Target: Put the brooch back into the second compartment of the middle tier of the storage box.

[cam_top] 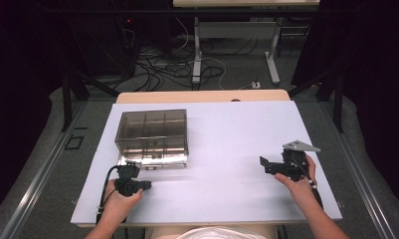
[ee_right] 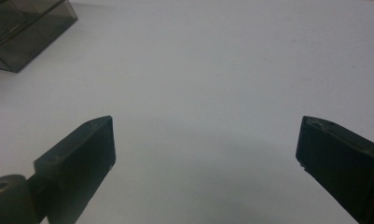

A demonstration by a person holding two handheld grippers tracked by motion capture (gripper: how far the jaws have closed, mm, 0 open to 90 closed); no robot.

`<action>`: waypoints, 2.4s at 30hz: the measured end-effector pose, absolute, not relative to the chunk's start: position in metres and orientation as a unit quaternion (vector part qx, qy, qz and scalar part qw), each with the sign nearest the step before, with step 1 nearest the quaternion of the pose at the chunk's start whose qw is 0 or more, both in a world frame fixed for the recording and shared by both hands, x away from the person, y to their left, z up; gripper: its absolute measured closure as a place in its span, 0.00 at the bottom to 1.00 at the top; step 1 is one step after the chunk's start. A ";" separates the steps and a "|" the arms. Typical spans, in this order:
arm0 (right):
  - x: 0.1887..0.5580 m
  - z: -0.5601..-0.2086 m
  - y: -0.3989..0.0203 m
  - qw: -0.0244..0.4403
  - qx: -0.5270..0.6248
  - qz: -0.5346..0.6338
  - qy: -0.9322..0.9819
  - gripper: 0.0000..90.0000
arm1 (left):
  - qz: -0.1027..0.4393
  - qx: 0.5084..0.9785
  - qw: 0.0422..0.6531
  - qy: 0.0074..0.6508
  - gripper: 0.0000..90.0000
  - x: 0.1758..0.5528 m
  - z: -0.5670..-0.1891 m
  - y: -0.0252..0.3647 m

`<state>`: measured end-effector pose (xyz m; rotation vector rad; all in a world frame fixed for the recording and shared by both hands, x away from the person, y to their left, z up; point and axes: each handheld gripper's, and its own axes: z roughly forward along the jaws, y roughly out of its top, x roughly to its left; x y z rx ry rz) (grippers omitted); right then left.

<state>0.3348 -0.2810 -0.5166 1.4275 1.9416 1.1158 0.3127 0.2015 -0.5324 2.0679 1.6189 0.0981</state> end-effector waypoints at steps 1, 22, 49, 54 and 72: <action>0.335 -0.517 -0.281 0.242 0.523 0.409 0.708 0.05 | 0.038 0.761 0.254 0.596 0.97 0.313 -0.532 0.202; 0.335 -0.516 -0.281 0.242 0.526 0.409 0.706 0.06 | 0.035 0.758 0.267 0.594 1.00 0.310 -0.526 0.205; 0.334 -0.516 -0.282 0.240 0.527 0.407 0.707 0.07 | 0.060 0.757 0.310 0.571 1.00 0.300 -0.509 0.206; 0.335 -0.516 -0.283 0.240 0.525 0.407 0.708 0.07 | 0.062 0.753 0.318 0.573 0.99 0.301 -0.506 0.210; 0.332 -0.515 -0.285 0.240 0.530 0.410 0.702 0.07 | 0.091 0.747 0.341 0.563 1.00 0.298 -0.490 0.214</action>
